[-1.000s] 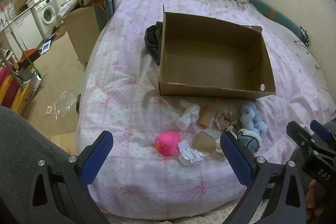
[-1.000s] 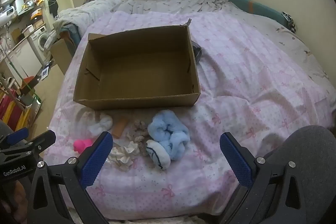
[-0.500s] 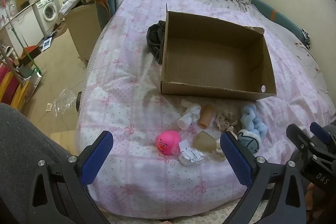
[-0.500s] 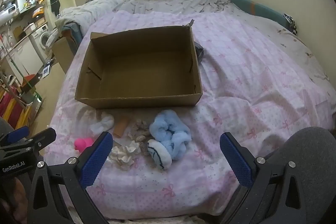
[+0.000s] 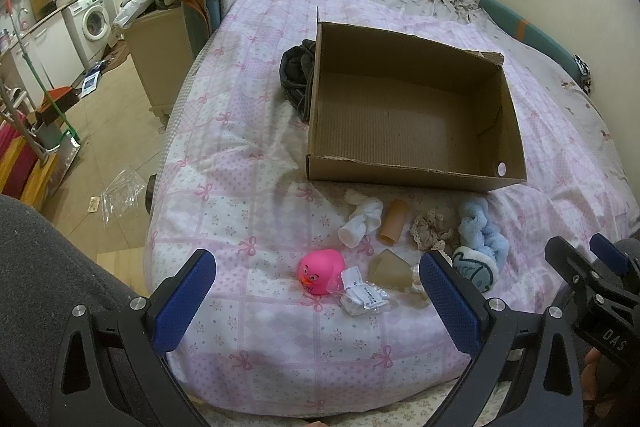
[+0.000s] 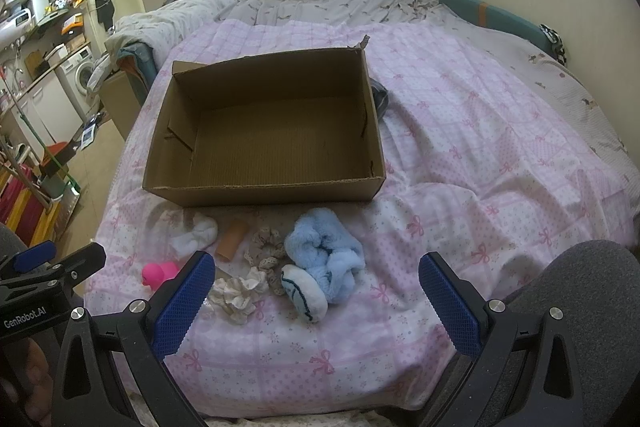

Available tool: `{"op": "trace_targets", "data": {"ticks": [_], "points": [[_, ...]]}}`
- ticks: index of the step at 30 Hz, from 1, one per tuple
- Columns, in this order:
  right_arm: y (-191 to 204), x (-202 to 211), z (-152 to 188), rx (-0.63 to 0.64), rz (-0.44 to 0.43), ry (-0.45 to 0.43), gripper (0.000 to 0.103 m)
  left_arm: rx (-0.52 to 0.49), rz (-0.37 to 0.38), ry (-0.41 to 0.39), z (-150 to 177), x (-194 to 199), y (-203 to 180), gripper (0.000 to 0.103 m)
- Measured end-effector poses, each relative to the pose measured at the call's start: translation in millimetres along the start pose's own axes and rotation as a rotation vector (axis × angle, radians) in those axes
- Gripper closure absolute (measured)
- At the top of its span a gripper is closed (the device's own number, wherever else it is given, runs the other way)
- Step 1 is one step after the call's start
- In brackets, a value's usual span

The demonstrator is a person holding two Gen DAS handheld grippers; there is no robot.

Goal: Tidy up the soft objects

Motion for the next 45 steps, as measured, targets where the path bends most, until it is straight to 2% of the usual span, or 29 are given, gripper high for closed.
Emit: {"op": "trace_targets", "data": {"ticks": [45], "points": [[1.4, -0.6, 0.8, -0.004, -0.004, 0.003, 0.0, 0.009, -0.001, 0.001, 1.1, -0.7, 2.4, 0.001]]}}
Point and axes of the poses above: each gripper's, at about its wrist camera, not at the fingertips, and x roughly against the way its jaws point, y to its left, z to its underside, the point moved 6 cm from there along -x, roughly the way its jaws point, and after that the axes turned 14 degrees about x, right-handed, at the moved point
